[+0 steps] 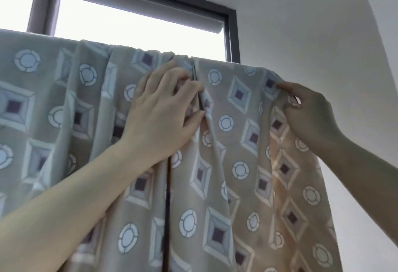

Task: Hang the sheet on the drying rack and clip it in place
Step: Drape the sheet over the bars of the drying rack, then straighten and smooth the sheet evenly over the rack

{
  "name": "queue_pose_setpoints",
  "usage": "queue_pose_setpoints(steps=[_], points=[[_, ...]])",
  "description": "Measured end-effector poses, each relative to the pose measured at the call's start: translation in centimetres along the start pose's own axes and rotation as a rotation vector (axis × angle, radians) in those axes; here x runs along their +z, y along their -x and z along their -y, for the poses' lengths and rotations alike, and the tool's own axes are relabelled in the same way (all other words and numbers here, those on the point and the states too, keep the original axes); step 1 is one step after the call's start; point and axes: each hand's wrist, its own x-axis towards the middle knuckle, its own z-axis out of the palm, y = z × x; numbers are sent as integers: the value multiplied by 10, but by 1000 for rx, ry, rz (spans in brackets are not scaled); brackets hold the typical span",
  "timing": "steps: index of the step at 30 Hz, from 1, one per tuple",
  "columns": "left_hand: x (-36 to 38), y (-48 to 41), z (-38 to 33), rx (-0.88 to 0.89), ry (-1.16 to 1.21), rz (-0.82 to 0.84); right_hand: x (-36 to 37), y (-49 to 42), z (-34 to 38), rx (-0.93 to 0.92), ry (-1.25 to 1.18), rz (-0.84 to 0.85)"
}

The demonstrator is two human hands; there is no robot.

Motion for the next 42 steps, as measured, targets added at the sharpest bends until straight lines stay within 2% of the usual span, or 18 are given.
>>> queue_pose_setpoints(steps=[5, 12, 17, 21, 26, 31, 35, 39, 42], points=[[0, 21, -8, -70, 121, -15, 1, 13, -1, 23, -51, -25], [2, 76, -20, -133, 226, 2, 11, 65, -11, 135, -145, 64], [-4, 127, -39, -185, 296, -19, 2, 121, -15, 276, -244, 109], [-7, 169, -57, -236, 355, 31, -6, 175, -18, 443, -258, 178], [-14, 221, -77, -264, 411, 190, -15, 237, -24, 652, -226, 272], [-33, 273, -104, -368, 520, 343, -27, 298, -31, 769, -173, 351], [-42, 303, -134, -438, 593, 597, -41, 335, -35, 867, -143, 368], [-51, 318, -170, -595, 724, 836, -55, 365, -39, 961, -130, 388], [-53, 331, -199, -738, 871, 1076, -64, 384, -49, 1032, -93, 432]])
